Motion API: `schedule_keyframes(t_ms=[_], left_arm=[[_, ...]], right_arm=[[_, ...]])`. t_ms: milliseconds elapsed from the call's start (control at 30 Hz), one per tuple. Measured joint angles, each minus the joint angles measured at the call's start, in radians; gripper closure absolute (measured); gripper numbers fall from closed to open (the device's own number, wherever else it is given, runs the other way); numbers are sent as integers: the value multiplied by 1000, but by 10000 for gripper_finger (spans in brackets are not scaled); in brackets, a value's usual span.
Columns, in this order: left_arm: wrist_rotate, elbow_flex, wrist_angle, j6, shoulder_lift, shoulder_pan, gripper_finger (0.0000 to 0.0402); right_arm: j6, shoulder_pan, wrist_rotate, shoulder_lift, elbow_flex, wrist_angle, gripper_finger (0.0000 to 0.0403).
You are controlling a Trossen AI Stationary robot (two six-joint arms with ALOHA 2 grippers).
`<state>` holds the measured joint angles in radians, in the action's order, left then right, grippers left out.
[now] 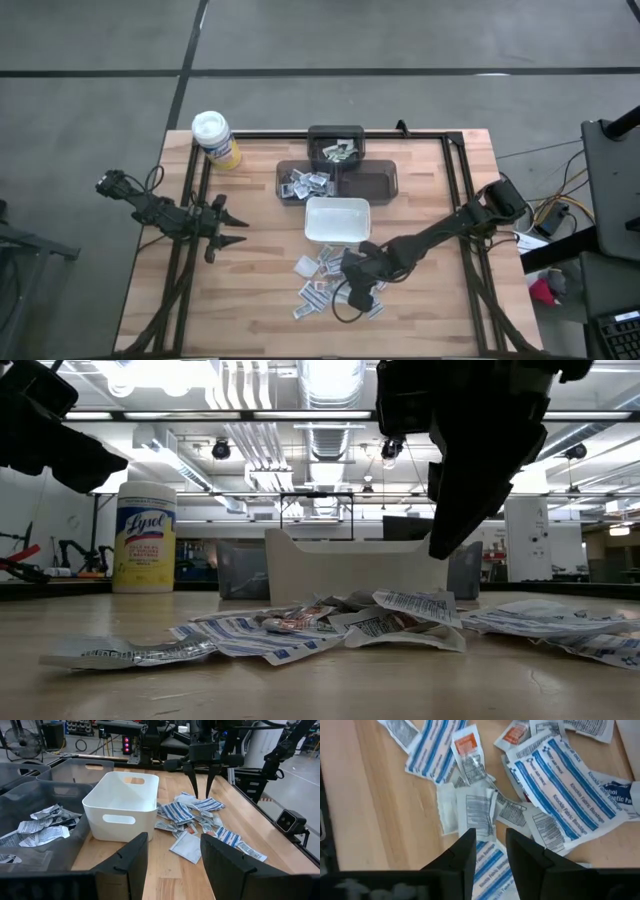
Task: Pick & Place First Aid Supplies
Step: Put the alcohol pad into the left black bin
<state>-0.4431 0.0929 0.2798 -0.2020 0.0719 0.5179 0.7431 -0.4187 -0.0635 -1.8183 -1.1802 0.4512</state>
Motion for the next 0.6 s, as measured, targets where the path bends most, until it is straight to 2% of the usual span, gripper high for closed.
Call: schedule_keyframes(t_ms=[600], left_arm=[[0,0,0,16,0,0,225]], right_arm=[[-75,1,0,0,27,-25,275]])
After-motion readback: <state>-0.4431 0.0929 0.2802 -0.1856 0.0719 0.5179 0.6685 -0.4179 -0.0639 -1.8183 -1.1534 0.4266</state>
